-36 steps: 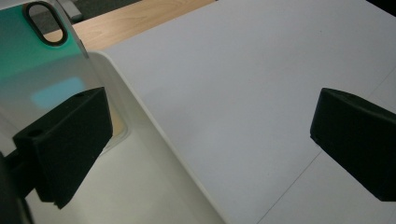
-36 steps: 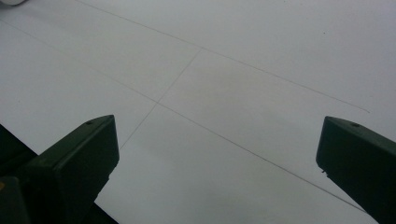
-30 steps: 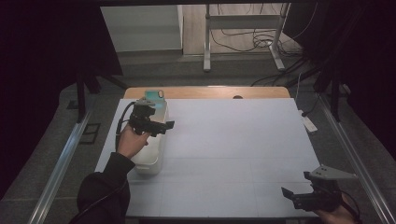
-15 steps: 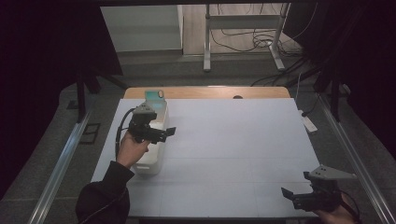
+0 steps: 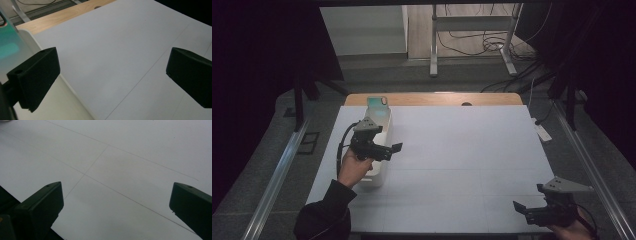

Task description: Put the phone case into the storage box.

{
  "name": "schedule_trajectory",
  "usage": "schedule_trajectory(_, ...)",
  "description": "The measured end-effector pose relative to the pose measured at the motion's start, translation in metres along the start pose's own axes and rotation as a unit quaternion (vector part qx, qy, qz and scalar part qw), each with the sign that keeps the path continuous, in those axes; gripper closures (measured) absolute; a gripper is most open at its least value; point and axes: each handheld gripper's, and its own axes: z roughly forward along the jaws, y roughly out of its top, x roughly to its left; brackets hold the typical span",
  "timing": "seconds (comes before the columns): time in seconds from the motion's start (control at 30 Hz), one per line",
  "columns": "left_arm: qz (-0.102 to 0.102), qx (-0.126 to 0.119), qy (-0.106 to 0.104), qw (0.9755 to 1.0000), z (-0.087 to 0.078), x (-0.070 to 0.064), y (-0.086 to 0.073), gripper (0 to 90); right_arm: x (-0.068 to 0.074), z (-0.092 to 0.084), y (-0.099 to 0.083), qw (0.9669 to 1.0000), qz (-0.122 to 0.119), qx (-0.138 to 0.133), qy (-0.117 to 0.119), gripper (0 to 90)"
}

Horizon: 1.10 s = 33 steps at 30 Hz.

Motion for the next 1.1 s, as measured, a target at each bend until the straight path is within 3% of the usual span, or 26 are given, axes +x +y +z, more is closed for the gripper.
schedule_trajectory(0.4, -0.012, -0.004, 0.008, 0.9999, -0.008, -0.010, -0.009, 0.0, 0.000, 0.000, 0.000, 1.0000, 0.000, -0.002, 0.001, 0.0)
schedule_trajectory(1.1, -0.010, 0.007, 0.016, 0.9998, -0.018, -0.029, -0.017, 0.0, -0.001, 0.000, 0.000, 1.0000, 0.009, -0.001, -0.004, 0.0)
